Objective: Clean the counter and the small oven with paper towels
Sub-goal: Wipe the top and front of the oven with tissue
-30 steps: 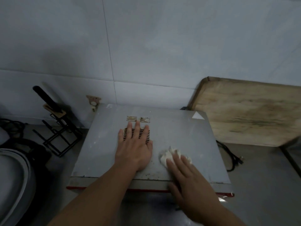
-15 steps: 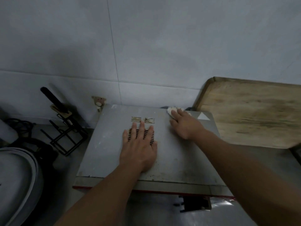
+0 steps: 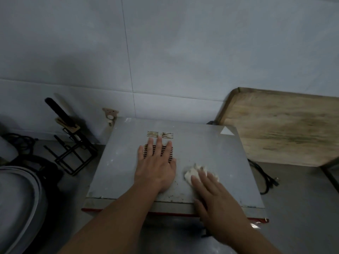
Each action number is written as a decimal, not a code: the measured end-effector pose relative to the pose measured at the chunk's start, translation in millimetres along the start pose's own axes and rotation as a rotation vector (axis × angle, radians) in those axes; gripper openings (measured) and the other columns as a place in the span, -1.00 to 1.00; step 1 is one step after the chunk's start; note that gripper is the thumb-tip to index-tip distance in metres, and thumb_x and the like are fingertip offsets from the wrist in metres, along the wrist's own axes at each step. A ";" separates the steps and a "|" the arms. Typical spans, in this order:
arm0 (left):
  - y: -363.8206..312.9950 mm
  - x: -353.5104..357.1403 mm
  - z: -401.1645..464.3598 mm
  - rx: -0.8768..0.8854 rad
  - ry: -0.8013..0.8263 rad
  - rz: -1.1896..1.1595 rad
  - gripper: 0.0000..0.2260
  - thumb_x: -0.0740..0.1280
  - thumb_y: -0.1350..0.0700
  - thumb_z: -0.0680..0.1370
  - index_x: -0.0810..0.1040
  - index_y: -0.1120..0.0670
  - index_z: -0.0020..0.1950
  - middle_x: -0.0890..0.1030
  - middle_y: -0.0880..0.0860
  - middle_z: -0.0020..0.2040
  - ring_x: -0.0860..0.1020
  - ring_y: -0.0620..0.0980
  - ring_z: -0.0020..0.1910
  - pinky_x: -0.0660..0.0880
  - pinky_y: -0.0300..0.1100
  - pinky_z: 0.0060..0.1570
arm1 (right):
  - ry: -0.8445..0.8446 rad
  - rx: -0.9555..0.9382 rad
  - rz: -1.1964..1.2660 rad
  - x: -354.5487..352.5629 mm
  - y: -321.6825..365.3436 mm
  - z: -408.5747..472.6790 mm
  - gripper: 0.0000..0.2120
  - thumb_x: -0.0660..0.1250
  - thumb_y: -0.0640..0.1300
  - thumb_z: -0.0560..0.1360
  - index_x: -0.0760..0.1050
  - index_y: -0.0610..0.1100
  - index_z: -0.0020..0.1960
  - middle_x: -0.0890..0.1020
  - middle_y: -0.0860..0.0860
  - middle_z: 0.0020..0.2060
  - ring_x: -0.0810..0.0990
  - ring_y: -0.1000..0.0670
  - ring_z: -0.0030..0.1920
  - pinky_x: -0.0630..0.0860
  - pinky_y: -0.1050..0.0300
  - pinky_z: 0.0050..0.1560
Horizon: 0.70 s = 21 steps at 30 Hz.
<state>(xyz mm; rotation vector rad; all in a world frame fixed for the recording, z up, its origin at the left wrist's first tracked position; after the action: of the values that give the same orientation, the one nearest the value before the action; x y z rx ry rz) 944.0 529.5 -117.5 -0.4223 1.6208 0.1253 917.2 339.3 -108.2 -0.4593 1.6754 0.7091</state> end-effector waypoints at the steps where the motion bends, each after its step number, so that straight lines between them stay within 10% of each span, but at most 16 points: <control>1: 0.4 0.0 -0.2 0.000 0.001 0.000 -0.43 -0.18 -0.23 0.64 -0.25 -0.15 0.62 -0.32 -0.02 0.62 -0.35 0.07 0.58 -0.29 0.18 0.52 | 0.010 -0.002 -0.015 4.0 1.3 -11.1 -0.38 0.07 0.22 0.52 0.23 0.06 0.54 0.26 0.00 0.53 0.29 -0.06 0.49 0.29 0.00 0.39; 5: 0.8 0.8 -0.6 -0.005 0.005 0.002 -0.43 -0.17 -0.23 0.64 -0.26 -0.15 0.62 -0.32 -0.01 0.62 -0.35 0.07 0.58 -0.30 0.18 0.52 | 0.014 0.005 -0.052 -0.7 3.0 -17.9 -0.42 0.13 0.21 0.47 0.42 0.06 0.43 0.48 0.00 0.40 0.52 -0.06 0.34 0.45 0.04 0.23; 9: 0.3 1.5 0.4 -0.004 0.009 0.004 -0.42 -0.17 -0.23 0.63 -0.25 -0.15 0.62 -0.31 -0.02 0.62 -0.34 0.07 0.58 -0.29 0.19 0.52 | 0.013 -0.050 0.004 -25.1 2.2 31.1 -0.43 -0.08 0.19 0.59 0.10 0.09 0.58 0.08 0.05 0.58 0.08 0.00 0.57 -0.06 0.19 0.46; 21: 0.4 1.8 -0.3 0.004 0.002 -0.013 -0.43 -0.15 -0.22 0.64 -0.20 -0.14 0.63 -0.27 -0.01 0.64 -0.31 0.07 0.59 -0.27 0.20 0.52 | 0.065 0.090 -0.012 -36.1 -27.5 182.4 -0.44 0.02 0.07 0.65 0.01 -0.01 0.60 0.05 -0.08 0.59 0.01 -0.11 0.58 0.02 -0.05 0.53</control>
<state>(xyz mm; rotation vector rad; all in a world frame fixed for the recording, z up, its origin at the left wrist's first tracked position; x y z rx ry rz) 943.5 529.4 -119.3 -0.4300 1.6193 0.1115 1076.4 438.9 -99.8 -0.4325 1.7561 0.6134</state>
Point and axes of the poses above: each hand's wrist, its own z-axis towards the middle knuckle, its own x-axis out of the palm, y = z × x, the point moved 10 cm from there along z, towards the middle knuckle
